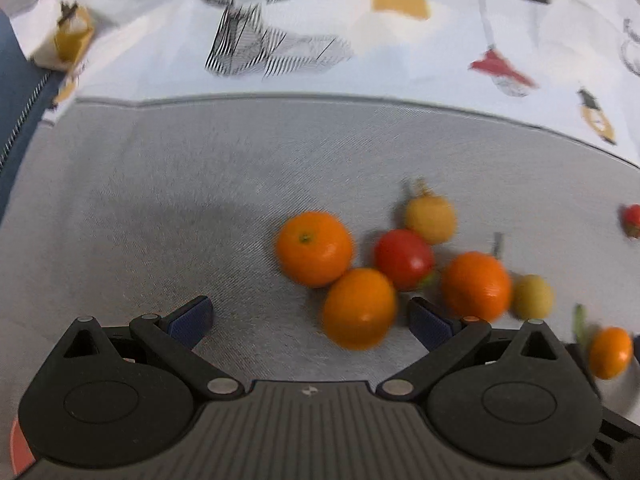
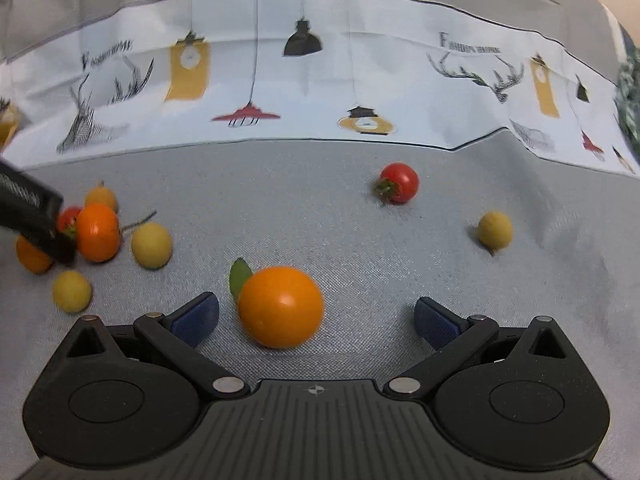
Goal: Organize fruits
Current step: 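Move both tools forward toward the cluster of oranges and tomatoes, then close the right tool on an orange while the left tool grasps another orange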
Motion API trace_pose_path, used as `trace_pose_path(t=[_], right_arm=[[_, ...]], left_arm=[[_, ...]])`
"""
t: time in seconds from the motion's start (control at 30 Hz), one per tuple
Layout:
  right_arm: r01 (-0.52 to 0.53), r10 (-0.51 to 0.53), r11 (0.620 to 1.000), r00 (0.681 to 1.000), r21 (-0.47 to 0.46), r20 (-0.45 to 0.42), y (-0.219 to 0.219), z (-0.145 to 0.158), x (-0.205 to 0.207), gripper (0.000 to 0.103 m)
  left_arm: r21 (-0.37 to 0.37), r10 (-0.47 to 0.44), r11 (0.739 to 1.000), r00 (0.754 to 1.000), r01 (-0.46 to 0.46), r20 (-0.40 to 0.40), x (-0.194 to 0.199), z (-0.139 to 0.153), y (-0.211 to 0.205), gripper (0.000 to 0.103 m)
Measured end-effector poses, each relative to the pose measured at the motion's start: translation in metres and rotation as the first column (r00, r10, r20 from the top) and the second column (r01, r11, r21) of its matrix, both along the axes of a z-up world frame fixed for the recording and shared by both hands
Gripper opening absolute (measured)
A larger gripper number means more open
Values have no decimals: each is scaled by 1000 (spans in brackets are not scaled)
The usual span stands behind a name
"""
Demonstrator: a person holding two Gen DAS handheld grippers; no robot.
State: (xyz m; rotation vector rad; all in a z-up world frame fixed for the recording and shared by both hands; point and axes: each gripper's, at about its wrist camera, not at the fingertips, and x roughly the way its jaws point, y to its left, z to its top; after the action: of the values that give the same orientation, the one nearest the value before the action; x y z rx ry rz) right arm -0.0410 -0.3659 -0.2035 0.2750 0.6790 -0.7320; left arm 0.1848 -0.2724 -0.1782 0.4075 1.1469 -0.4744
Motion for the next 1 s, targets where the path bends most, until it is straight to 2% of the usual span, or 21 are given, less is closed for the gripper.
trace_pose_path(t=[0.07,0.27,0.3,0.33,0.4,0.43,0.6,0.63,0.67,0.77,0.87,1.0], right_arm=[[-1,1,1000,1000,-2,2,0,0,0,102],[4,-4,1000,1000,-18,18,2,-1,0,102],[-1,1,1000,1000,-13,15,1,0,0,100],[-7,7,1000,1000,-6,19,0,0,-1,96],[-26,27,1000,999,-15,34,4,5,-5,52],[-41,41,999,998,-7,42,6,9,-6,40],[-40,37,999,997,32,74,10,21,-17,40],[-36,33,999,995,31,90,12,27,-20,40],[-39,36,999,994,27,103,15,34,-25,40],[-52,50,999,990,12,133,31,58,-45,40],[-75,75,997,988,-2,131,55,71,-64,40],[-79,77,997,995,23,65,69,63,-71,40]], left_arm=[[-11,2,1000,999,-2,34,1,-1,2,103],[19,12,1000,1000,-12,3,8,-1,-2,102],[15,8,1000,1000,-8,-1,7,1,-3,93],[1,-3,1000,1000,3,7,6,5,-2,72],[-7,-28,1000,999,28,30,-6,15,-1,38],[1,-22,1000,999,22,27,-8,17,0,37],[-63,-3,998,1000,3,7,-23,39,16,33],[-80,-5,997,1000,6,9,-29,47,21,20],[-100,-13,995,1000,13,3,-35,55,26,18],[-150,-11,989,1000,8,-15,-54,79,48,18],[-182,-16,983,1000,21,26,-70,91,64,18],[-236,-16,972,997,-3,-79,-60,81,77,21]])
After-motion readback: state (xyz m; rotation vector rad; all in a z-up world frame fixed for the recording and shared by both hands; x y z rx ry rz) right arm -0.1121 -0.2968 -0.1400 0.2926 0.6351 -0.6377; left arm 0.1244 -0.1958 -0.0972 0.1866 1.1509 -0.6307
